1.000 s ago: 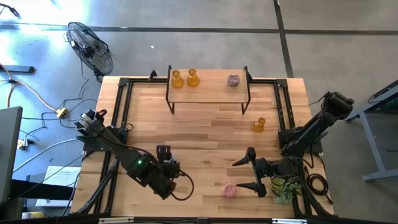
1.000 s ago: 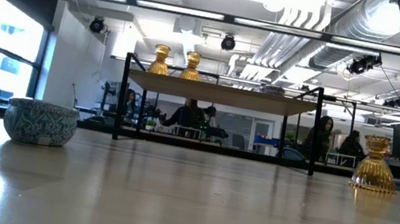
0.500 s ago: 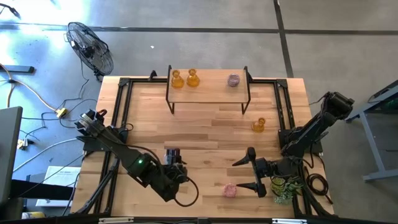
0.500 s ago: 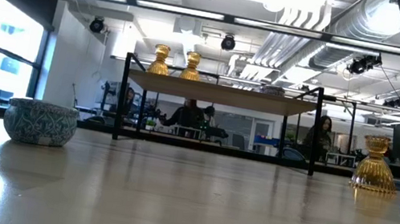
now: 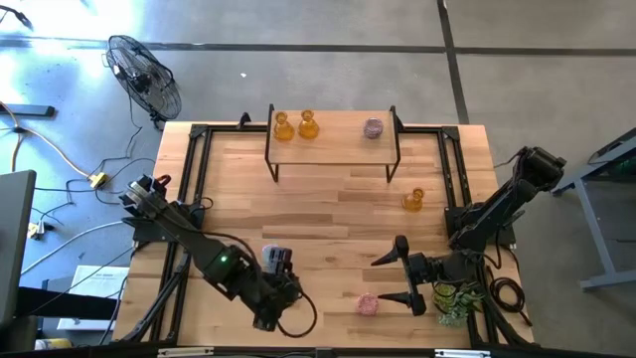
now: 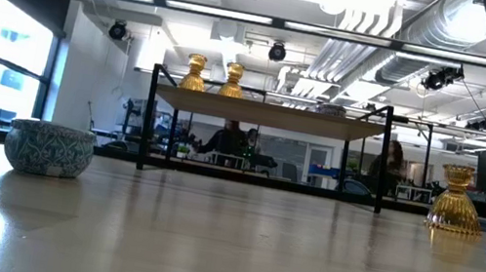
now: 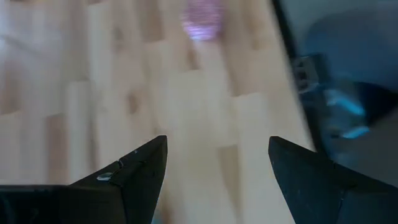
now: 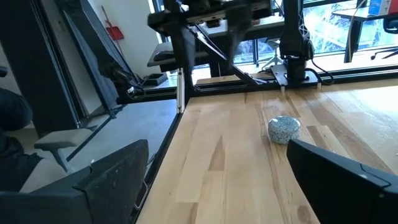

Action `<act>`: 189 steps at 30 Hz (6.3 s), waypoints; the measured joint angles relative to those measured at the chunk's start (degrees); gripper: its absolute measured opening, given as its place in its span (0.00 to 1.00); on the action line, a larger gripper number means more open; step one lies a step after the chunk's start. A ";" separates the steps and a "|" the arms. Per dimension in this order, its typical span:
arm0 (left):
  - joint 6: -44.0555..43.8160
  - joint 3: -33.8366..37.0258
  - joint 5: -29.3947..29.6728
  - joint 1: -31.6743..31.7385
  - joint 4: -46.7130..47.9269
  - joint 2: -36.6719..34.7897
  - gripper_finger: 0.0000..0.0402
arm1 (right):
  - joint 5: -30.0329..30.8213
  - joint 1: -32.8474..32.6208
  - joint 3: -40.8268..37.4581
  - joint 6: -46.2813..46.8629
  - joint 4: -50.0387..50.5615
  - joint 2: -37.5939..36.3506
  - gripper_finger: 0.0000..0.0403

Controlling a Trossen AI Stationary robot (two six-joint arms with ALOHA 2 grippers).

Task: Pick & Place candle stick holders
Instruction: Put the blue white scented candle on the shelf

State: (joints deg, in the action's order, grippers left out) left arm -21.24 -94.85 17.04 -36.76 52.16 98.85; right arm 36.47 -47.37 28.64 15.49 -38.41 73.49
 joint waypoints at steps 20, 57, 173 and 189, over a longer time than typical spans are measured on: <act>0.01 0.02 -3.20 0.03 -7.66 0.02 0.69 | -0.07 -0.04 0.00 -0.06 0.27 0.00 0.94; -6.20 0.02 2.95 0.03 -2.44 0.02 0.96 | -0.31 -0.04 0.00 1.18 1.99 0.00 0.94; 5.82 34.43 -21.01 16.14 -10.82 0.39 0.95 | 0.12 -0.02 0.02 0.52 2.60 0.00 0.94; 4.46 34.55 -22.50 16.18 -14.57 0.55 0.71 | 0.20 -0.02 0.02 0.52 2.60 0.00 0.94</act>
State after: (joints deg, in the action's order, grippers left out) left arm -16.78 -60.30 -5.45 -20.58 37.60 99.39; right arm 36.67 -47.40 28.67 16.01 -35.81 73.49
